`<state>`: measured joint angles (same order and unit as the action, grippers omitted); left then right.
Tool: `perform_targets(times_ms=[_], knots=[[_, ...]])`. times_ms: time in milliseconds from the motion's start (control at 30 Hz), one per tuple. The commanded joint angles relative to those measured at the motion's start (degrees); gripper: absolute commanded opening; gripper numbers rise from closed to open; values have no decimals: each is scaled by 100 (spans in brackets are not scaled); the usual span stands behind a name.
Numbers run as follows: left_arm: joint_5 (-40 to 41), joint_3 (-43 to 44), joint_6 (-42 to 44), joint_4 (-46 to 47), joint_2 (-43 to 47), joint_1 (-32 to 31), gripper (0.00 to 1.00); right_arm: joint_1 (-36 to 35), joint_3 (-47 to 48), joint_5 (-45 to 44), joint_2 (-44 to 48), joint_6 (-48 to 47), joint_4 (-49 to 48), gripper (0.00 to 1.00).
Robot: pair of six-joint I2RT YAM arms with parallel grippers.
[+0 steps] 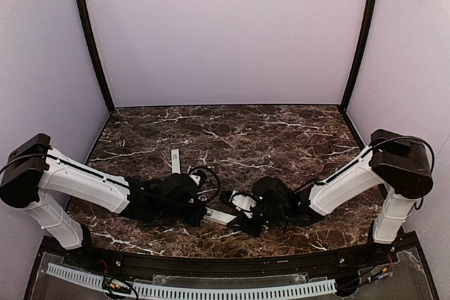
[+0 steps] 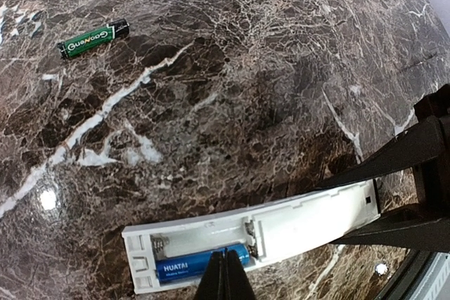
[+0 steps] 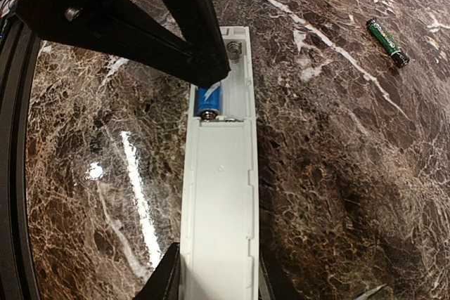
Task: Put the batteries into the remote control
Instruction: Press the battery in the battery compartment.
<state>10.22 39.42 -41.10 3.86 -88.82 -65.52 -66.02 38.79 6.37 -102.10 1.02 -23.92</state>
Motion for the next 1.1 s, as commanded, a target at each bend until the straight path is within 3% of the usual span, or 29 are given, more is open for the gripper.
perform_targets(times_ms=[0, 200, 400, 633, 1067], knots=[[-124, -80, -8, -717, -8, -74, 0, -16, -89, -220, -250, 92, 801, 0], [258, 136, 251, -1146, 433, 3, 4, -16, -144, -216, -189, 21, 793, 0], [75, 605, 853, -1540, 819, 427, 6, -14, -213, -227, -80, -75, 862, 0], [-634, 764, 1068, -1136, 466, 444, 6, -12, -213, -174, -92, -75, 832, 0], [-836, 804, 1042, -966, -210, 319, 4, -15, -231, -171, -88, -75, 801, 0]])
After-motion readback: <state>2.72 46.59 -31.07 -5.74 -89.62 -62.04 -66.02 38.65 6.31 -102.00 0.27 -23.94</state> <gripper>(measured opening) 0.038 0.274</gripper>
